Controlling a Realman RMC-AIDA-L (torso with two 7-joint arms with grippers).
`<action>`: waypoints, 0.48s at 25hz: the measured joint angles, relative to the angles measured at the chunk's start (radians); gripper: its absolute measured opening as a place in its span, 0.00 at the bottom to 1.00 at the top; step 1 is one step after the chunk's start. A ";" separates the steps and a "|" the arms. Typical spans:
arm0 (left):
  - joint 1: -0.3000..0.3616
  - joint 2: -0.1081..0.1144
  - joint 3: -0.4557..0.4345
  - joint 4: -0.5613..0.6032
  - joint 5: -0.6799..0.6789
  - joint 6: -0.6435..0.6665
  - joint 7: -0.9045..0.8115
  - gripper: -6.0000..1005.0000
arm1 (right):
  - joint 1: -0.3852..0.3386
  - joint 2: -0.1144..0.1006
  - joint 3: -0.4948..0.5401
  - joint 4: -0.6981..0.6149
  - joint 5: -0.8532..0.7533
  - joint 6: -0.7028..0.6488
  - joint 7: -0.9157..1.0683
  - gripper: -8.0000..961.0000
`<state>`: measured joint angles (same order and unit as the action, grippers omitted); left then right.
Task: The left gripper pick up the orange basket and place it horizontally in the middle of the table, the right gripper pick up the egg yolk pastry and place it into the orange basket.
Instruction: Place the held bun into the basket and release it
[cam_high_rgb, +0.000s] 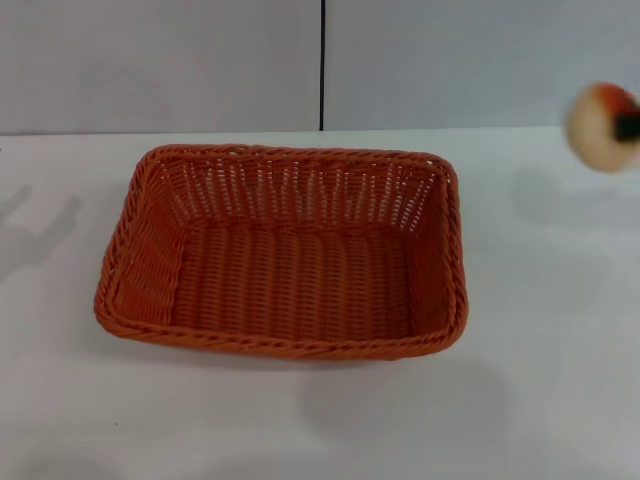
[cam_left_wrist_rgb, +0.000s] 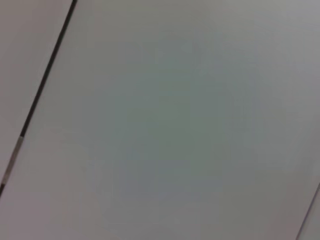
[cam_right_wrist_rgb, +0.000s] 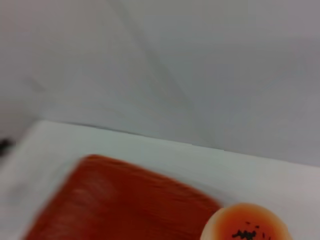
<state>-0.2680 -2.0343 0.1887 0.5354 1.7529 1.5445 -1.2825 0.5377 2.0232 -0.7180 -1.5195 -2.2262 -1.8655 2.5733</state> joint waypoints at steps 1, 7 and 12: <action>-0.002 -0.001 0.000 0.000 0.000 0.000 0.000 0.78 | 0.017 0.000 -0.012 0.027 0.032 -0.007 -0.003 0.05; -0.005 -0.010 -0.002 0.000 0.000 0.000 -0.001 0.78 | 0.132 0.011 -0.111 0.276 0.114 -0.006 -0.088 0.04; 0.002 -0.012 -0.002 0.000 0.000 0.001 0.003 0.78 | 0.190 0.012 -0.105 0.427 0.117 0.025 -0.189 0.04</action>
<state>-0.2657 -2.0467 0.1864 0.5353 1.7529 1.5454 -1.2792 0.7278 2.0351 -0.8226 -1.0922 -2.1088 -1.8410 2.3841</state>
